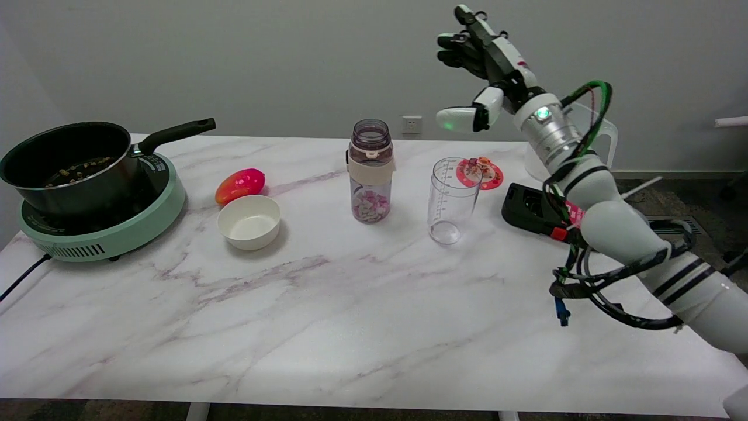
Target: Pick up the bottle.
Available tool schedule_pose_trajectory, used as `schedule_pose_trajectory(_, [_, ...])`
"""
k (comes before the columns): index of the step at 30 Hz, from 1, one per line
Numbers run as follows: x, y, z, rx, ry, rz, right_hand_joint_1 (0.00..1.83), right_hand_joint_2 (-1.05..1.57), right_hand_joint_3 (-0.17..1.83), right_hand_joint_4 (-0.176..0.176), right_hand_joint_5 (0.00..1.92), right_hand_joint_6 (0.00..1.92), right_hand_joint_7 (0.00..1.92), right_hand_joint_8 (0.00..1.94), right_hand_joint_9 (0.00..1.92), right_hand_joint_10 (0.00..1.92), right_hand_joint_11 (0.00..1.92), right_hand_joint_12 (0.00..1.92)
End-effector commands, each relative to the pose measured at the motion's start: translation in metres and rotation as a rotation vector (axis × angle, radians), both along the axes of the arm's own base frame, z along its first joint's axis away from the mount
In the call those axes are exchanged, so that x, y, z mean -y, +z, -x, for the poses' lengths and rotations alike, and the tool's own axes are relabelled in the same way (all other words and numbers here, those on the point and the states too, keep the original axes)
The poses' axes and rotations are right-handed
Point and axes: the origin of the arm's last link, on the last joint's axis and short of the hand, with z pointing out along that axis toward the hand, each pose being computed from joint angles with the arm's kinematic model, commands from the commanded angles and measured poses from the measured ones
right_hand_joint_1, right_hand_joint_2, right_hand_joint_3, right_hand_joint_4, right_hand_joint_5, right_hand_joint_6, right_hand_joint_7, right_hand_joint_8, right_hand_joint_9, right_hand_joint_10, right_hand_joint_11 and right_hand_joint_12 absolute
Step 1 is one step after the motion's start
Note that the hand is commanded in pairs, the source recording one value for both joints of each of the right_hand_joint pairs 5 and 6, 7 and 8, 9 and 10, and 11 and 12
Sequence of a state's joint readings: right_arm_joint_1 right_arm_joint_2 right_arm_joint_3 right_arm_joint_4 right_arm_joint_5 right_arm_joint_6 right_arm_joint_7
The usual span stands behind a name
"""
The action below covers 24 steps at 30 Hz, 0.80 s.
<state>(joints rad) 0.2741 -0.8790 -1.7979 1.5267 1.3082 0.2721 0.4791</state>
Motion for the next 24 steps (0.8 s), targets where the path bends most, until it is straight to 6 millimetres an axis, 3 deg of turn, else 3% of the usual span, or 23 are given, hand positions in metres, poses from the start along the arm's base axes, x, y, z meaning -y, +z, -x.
schedule_pose_trajectory(1, [0.040,-0.055,-0.010,-0.092,-0.055,-0.148,1.24,-0.59,1.29,0.000,0.06,0.06,0.41,0.41,0.48,0.48,0.41,0.41])
schedule_pose_trajectory(24, [0.043,-0.094,0.002,0.029,-0.055,-0.209,1.24,-0.48,1.26,0.000,0.13,0.13,0.45,0.45,0.54,0.54,0.46,0.46])
